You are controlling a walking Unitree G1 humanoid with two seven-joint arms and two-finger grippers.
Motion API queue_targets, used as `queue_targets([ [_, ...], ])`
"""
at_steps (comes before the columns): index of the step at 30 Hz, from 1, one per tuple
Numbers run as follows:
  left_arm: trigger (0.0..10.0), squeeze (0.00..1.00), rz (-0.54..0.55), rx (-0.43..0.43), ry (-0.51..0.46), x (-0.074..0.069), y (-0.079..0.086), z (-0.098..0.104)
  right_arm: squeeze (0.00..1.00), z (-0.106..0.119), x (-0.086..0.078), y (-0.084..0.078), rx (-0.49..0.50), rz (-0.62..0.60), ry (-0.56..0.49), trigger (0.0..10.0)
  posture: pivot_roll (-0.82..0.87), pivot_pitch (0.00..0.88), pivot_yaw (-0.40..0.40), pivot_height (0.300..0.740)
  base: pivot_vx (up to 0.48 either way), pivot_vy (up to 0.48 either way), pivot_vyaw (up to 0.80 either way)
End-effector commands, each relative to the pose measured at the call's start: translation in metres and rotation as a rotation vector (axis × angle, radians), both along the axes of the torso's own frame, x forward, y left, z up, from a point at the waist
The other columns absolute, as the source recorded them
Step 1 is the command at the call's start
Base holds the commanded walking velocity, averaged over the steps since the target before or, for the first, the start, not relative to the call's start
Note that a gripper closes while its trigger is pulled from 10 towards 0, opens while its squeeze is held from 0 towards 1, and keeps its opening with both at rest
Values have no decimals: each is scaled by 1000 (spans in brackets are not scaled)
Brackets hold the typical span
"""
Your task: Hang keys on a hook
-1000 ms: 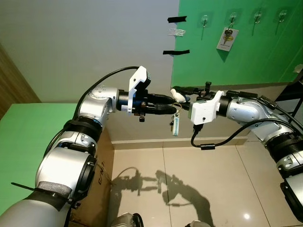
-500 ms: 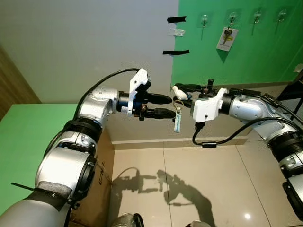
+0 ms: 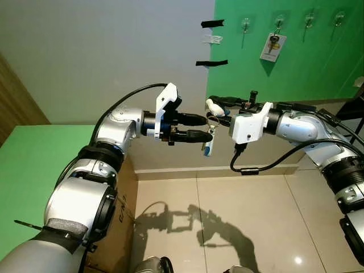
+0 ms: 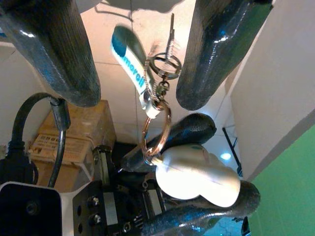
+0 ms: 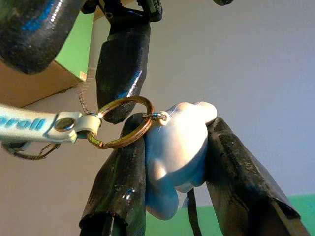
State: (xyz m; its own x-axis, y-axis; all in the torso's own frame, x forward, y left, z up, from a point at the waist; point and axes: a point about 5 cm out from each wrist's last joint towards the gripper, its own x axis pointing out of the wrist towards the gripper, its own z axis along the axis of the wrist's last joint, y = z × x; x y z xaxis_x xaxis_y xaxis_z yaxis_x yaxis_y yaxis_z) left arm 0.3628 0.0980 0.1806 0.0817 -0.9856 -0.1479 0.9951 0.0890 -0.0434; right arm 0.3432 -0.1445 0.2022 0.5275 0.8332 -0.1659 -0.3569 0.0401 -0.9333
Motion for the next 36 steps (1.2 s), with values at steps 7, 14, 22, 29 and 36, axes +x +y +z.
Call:
queue_targets([
  [7, 10000, 0, -2, -19, -18, 3, 0, 10, 0, 2, -3, 3, 12, 18, 5, 0, -211, 0, 104, 740, 0, 0, 0],
  [14, 10000, 0, 1, -29, -14, 3, 1, 12, 0, -2, -5, 4, 10, 21, 17, 0, -209, 0, 106, 740, 0, 0, 0],
  [22, 10000, 0, -12, -37, -2, 3, 0, 13, 0, -3, -6, 5, 10, 25, 24, 0, -210, 0, 109, 740, 0, 0, 0],
  [29, 0, 0, -41, -48, 22, 2, -1, 13, 0, -3, -7, 5, 10, 26, 24, 0, -212, 0, 110, 740, 0, 0, 0],
  [36, 0, 0, -55, -43, 29, 1, -2, 12, 0, -2, -8, 7, 12, 34, 23, 0, -212, 0, 110, 740, 0, 0, 0],
])
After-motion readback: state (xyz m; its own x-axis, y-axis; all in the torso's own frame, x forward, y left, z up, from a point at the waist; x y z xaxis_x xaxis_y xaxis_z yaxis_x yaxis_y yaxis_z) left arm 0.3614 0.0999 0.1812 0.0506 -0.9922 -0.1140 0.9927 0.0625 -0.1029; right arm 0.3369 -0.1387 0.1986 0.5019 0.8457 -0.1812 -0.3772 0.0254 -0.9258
